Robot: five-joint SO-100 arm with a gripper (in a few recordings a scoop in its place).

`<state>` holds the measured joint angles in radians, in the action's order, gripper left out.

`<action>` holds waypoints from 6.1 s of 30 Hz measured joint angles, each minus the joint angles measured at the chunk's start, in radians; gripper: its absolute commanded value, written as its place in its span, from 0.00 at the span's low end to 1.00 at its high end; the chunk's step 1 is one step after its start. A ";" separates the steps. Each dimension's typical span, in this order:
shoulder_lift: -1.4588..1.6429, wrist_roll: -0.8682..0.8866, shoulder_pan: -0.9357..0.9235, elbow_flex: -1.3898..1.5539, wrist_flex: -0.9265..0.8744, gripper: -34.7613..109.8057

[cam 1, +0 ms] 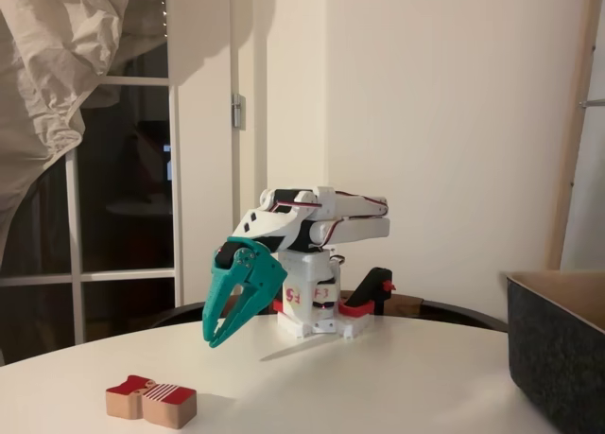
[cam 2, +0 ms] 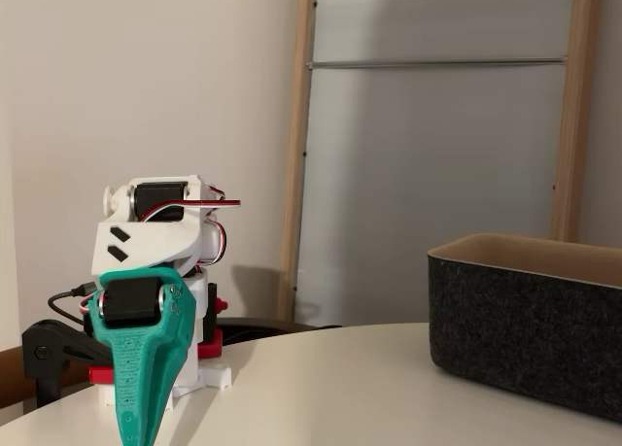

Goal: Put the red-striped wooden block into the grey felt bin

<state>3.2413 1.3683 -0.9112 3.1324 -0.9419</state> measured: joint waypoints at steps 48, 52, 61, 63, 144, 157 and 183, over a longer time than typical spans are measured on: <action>0.000 -0.035 -0.006 0.000 0.000 0.25; 0.000 0.012 -0.005 0.000 0.000 0.29; -0.002 0.198 0.041 -0.061 0.000 0.31; -0.002 0.232 0.043 -0.106 0.000 0.31; -1.701 0.181 0.087 -1.439 -0.465 0.48; -1.775 0.121 0.081 -1.439 -0.448 0.49; -1.945 0.067 0.183 -1.440 -0.307 0.48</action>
<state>1.2962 1.4358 -0.7286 1.6920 -1.2487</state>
